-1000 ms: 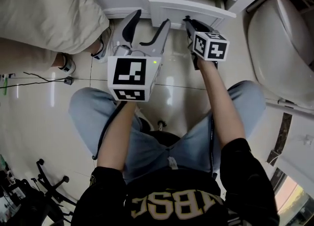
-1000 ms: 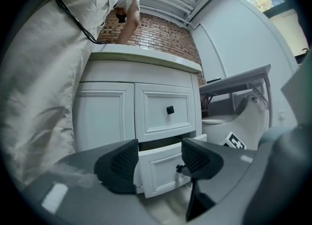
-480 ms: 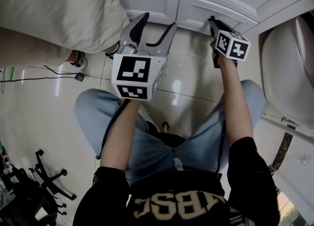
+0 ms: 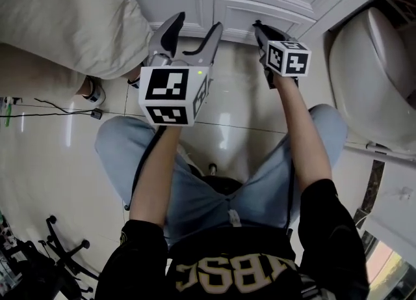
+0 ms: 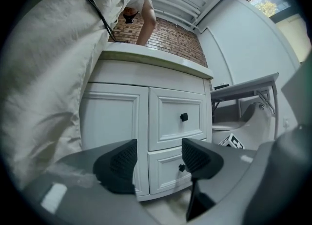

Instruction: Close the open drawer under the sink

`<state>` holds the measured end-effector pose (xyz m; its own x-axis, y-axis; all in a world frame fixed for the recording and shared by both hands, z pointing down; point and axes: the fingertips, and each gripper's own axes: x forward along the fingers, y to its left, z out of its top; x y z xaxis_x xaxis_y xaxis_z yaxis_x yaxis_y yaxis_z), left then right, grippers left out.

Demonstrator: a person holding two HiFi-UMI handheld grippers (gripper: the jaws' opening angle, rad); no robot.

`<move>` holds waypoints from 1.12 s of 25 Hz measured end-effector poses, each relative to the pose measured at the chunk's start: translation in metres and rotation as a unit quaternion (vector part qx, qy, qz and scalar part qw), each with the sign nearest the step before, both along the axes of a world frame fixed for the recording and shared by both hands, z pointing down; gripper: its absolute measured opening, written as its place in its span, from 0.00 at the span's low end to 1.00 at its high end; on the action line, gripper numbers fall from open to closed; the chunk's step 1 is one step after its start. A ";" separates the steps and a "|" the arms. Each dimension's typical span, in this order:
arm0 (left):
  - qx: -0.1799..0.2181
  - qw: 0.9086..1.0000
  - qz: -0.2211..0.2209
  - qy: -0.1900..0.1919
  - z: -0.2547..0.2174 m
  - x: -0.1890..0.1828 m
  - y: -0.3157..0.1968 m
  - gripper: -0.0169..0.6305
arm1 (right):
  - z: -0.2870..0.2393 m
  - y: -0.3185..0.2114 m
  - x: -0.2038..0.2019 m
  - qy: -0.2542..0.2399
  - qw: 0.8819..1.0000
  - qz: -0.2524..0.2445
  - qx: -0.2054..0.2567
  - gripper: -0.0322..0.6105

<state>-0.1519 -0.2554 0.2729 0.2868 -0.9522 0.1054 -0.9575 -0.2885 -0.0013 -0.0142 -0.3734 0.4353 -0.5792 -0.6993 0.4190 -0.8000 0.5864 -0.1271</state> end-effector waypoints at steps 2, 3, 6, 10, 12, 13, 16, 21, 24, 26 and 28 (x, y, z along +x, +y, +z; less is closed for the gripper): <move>0.005 1.000 0.006 0.000 -0.005 0.005 0.006 0.48 | -0.025 0.018 -0.004 0.018 0.999 -0.024 0.032 0.13; 0.008 1.000 0.010 0.003 -0.008 0.008 0.008 0.48 | -0.040 0.026 -0.003 0.023 0.998 -0.028 0.050 0.13; 0.012 1.000 0.019 0.000 -0.010 0.013 0.014 0.48 | -0.083 0.045 0.004 -0.013 0.996 -0.016 0.083 0.13; 0.008 0.999 0.021 -0.028 -0.003 0.015 0.026 0.48 | -0.127 0.073 0.016 -0.068 0.991 0.002 0.112 0.13; 0.013 0.999 0.016 -0.049 -0.003 0.013 0.033 0.48 | -0.143 0.087 0.017 -0.074 0.989 0.000 0.132 0.13; 0.015 0.998 0.014 -0.052 -0.004 0.011 0.037 0.48 | -0.149 0.093 0.016 -0.073 0.987 -0.002 0.141 0.13; 0.019 0.999 0.012 -0.033 -0.008 0.009 0.047 0.48 | -0.159 0.112 0.016 -0.066 0.984 -0.005 0.164 0.13; 0.035 0.999 0.004 -0.036 -0.024 0.015 0.062 0.48 | -0.181 0.142 0.033 -0.079 0.976 0.016 0.203 0.13; 0.059 0.997 0.011 -0.038 -0.043 0.031 0.073 0.48 | -0.206 0.162 0.050 -0.107 0.966 0.031 0.233 0.13; 0.074 0.996 0.013 -0.043 -0.052 0.042 0.076 0.48 | -0.214 0.174 0.061 -0.107 0.962 0.038 0.249 0.13; 0.077 0.996 0.016 -0.038 -0.053 0.052 0.076 0.48 | -0.212 0.181 0.072 -0.102 0.960 0.050 0.257 0.14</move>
